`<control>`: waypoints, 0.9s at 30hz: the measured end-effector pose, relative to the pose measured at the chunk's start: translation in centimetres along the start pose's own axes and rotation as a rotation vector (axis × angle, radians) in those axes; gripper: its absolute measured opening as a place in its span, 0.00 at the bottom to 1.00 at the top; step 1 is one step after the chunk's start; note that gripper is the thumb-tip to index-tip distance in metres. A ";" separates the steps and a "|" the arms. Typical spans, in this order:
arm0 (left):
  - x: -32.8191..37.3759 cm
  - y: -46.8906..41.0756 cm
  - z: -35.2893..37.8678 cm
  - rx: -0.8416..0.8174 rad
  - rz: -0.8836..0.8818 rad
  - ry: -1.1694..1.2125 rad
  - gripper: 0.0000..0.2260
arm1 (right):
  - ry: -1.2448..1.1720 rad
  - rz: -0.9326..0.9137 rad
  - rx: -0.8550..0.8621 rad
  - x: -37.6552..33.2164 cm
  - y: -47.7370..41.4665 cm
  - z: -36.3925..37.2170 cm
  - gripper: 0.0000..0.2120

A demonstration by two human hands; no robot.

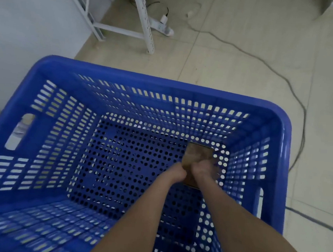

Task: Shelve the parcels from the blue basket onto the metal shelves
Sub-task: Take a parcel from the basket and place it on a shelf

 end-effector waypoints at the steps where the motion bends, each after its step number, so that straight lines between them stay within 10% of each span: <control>1: -0.5 0.0 -0.6 0.020 -0.019 0.046 0.08 | 0.000 -0.023 -0.048 -0.7 0.0 0.7 0.29; 12: -0.5 15.7 -14.8 0.504 0.043 0.347 0.16 | -0.286 -0.267 -0.278 -9.0 12.9 0.2 0.19; 27: -2.3 58.1 -27.2 1.189 0.378 0.652 0.12 | -0.464 -0.571 -0.827 -14.9 53.1 -8.2 0.32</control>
Point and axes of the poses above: each hand's wrist, its own y-axis away from the middle knuckle, its own z-axis out of the palm, x = y × z, the point moved 8 cm from there along -y, towards the middle knuckle, and after that the axes turned 15 degrees about y, right-handed, at the moved point
